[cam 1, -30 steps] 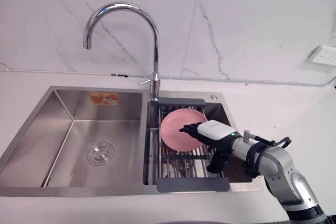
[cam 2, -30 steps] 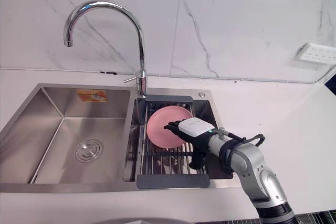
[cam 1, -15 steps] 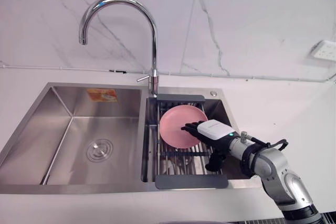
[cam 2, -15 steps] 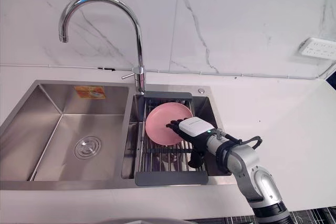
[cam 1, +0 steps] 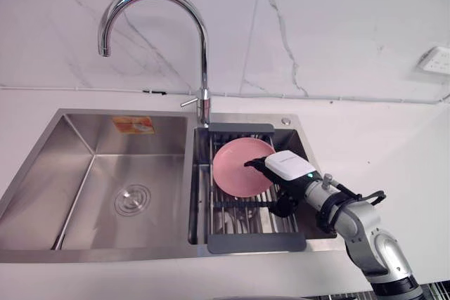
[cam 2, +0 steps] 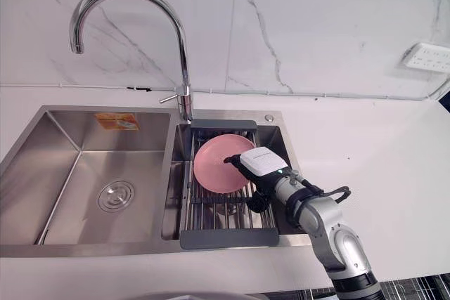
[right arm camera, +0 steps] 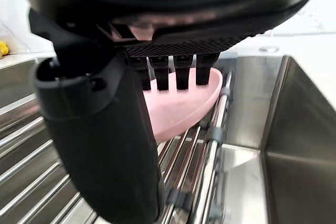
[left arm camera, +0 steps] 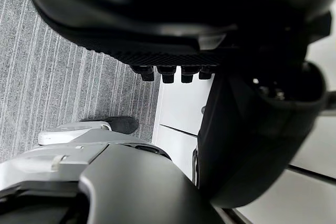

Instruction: Walk over to the sink, pick up the cup, carry it to the dishwasher, place the cup inside the dishwasher, then close the dishwasher door

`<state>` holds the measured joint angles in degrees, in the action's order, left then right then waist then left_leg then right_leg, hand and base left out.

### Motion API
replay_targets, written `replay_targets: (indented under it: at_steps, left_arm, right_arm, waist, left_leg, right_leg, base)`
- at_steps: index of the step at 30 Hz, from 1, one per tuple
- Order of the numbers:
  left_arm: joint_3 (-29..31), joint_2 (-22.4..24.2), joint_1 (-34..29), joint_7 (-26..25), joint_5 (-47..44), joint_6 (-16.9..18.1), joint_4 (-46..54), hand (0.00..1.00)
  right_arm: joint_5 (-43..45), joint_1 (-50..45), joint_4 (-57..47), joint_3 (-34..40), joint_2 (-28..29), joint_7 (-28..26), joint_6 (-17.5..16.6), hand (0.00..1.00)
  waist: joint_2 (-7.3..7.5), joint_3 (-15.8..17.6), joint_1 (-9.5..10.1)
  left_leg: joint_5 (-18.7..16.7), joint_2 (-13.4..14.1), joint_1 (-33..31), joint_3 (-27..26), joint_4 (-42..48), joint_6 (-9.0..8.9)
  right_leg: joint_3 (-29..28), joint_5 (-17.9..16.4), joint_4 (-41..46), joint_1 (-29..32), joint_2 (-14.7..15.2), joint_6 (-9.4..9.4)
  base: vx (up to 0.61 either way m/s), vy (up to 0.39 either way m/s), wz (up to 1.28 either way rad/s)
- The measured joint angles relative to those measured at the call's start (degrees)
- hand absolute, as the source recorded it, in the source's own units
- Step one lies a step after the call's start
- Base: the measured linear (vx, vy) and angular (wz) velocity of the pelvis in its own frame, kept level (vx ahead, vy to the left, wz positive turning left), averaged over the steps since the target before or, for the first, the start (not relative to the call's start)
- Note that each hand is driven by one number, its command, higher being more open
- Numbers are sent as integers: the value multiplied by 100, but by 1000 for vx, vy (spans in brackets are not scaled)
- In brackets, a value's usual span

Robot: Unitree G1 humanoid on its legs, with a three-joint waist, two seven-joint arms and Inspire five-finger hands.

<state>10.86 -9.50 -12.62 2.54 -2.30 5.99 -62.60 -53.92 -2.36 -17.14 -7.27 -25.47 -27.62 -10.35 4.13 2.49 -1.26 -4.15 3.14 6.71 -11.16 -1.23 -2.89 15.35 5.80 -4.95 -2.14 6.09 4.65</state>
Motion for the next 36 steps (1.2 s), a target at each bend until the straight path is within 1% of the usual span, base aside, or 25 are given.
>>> replay_targets:
  at_steps: [2, 8, 15, 20, 24, 28, 30, 36]
  left_arm:
    - [1, 5, 0, -5, -1, 0, 0, 100]
    - [1, 21, 6, -13, -1, 12, 3, 100]
    - [0, 45, 13, -21, 4, 18, 3, 100]
    - [-2, 71, 27, -22, 6, 18, 3, 100]
    - [-2, 72, 27, -25, 8, 27, 2, 100]
    - [-1, 96, 26, -63, 11, 59, -10, 100]
    - [1, 122, 26, -109, 11, 93, -17, 100]
    - [12, 128, 20, -233, -3, 178, -55, 100]
  right_arm:
    - [-35, 0, 99, -2, 63, 152, -13, 0]
    - [-285, -2, 195, -218, 123, 621, -232, 0]
    - [-679, -2, 555, -211, 138, 1141, -192, 0]
    - [-699, -1, 558, -211, 138, 1570, -210, 0]
    - [-681, -1, 536, -200, 138, 1808, -250, 0]
    - [-403, 0, 365, -130, 124, 1986, -386, 0]
    - [-176, -1, 136, 45, 125, 2121, -527, 0]
    - [257, 0, -453, 568, 145, 2566, -674, 0]
  waist:
    - [-3, 2, 3]
    - [-13, 8, 20]
    - [-47, 30, 23]
    - [-85, 48, 23]
    - [-90, 49, 22]
    - [-104, 52, 22]
    - [-121, 59, 25]
    - [-128, 53, 15]
  left_leg:
    - [-5, 2, 1, -1, 7, -7]
    - [-7, 4, 0, -4, 17, -11]
    - [-9, 5, -4, -1, 32, -13]
    - [-9, 7, -5, 4, 35, -13]
    - [-8, 6, -5, 6, 37, -13]
    - [-9, 4, -4, 5, 40, -12]
    - [-8, 6, 0, 0, 40, -9]
    - [-6, 18, -18, -8, 62, -5]
  right_leg:
    - [-1, 0, 0, -4, 0, 0]
    - [-1, -1, 0, -9, 0, 1]
    - [2, -1, 0, -14, 0, 1]
    - [9, 0, 0, -17, 0, 1]
    - [9, 0, 0, -19, 0, 1]
    - [3, 1, -2, -19, -3, 1]
    - [-7, 2, -8, -18, -9, -1]
    - [-23, 12, -15, -25, -27, -16]
  base:
    - [-20, -7, 0]
    - [0, 0, 0]
    - [0, 0, 0]
    - [0, 0, 0]
    - [0, 0, 0]
    - [0, 0, 0]
    - [0, 0, 0]
    - [0, 0, -1]
